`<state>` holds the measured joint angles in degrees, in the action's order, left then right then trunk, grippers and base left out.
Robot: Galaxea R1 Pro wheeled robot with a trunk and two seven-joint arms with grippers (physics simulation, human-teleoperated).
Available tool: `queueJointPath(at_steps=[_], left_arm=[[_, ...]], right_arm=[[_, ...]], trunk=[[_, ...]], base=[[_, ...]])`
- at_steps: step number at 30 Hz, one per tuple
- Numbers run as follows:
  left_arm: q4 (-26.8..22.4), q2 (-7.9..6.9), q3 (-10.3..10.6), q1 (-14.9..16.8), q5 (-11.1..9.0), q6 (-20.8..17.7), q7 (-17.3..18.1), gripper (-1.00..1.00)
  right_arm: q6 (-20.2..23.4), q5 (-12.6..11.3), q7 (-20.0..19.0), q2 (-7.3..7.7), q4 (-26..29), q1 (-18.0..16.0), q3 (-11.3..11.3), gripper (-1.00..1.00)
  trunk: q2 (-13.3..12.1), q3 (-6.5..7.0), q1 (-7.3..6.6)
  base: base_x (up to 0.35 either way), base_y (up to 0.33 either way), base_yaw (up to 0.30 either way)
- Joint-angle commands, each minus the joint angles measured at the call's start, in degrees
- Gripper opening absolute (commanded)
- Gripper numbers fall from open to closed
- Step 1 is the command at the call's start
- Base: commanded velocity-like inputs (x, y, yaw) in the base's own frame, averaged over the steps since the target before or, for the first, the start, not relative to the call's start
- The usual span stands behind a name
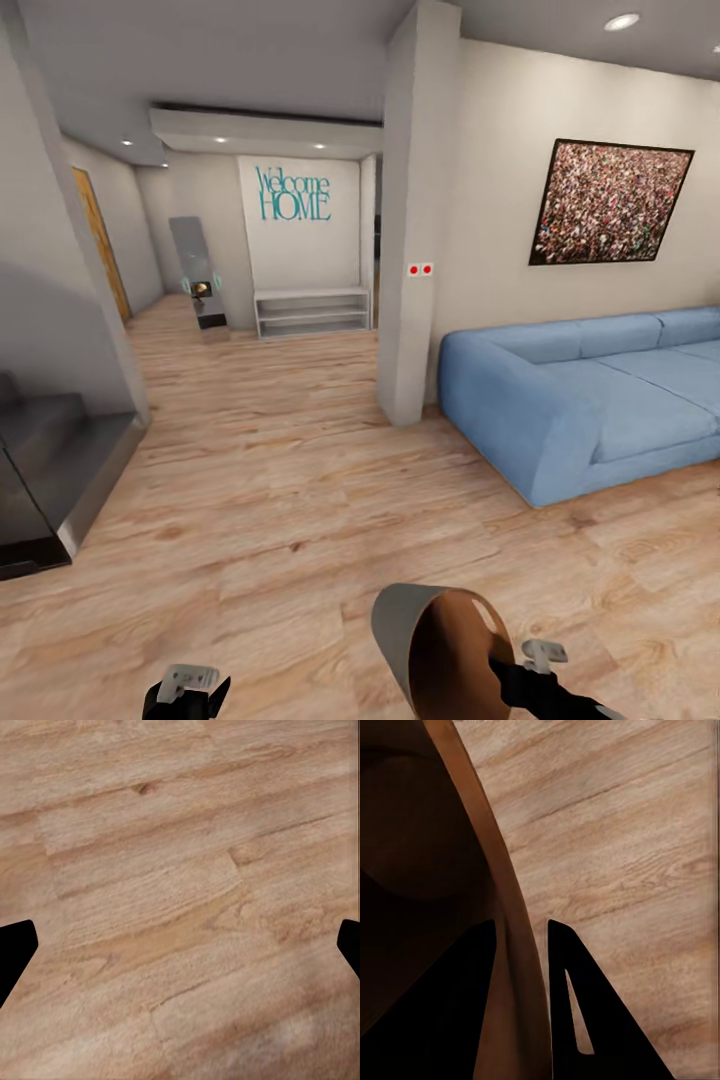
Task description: Put the three can of soda from the living room inside the tash can in the kitchen.
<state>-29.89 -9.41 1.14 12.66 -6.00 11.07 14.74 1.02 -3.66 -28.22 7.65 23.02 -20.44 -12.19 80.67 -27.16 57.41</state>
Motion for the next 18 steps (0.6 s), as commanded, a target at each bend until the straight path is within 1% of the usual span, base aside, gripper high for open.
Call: queueJointPath(at_steps=[1,5,10,14,18], left_arm=[[0.0,0.0,0.0,0.0,0.0,0.0,0.0,1.0],[0.0,0.0,0.0,0.0,0.0,0.0,0.0,1.0],[0.0,0.0,-0.3,0.0,-0.1,0.1,0.0,1.0],[0.0,-0.05,-0.5,0.0,-0.3,0.1,0.1,1.0],[0.0,-0.07,-0.5,0.0,-0.3,0.1,0.1,1.0]], right_arm=[[0.1,-0.7,-0.6,-0.01,0.1,0.0,-0.2,-1.0],[0.1,-0.7,-1.0,0.45,0.2,0.0,-0.2,-1.0],[-0.1,-0.7,-0.5,0.39,0.3,0.0,-0.1,-1.0],[-0.1,-0.7,-0.4,0.46,0.2,0.0,-0.2,-1.0],[-0.1,-0.7,-0.6,0.5,0.2,0.0,-0.2,-1.0]], trunk=[[0.0,-0.01,0.0],[0.0,-0.04,0.0],[0.0,-0.07,0.0],[0.0,-0.19,0.0],[0.0,-0.3,0.0]], base=[[0.1,-0.005,-0.121],[0.103,-0.002,-0.05],[0.112,0.02,-0.032],[0.139,0.218,-0.178],[0.117,0.28,-0.212]])
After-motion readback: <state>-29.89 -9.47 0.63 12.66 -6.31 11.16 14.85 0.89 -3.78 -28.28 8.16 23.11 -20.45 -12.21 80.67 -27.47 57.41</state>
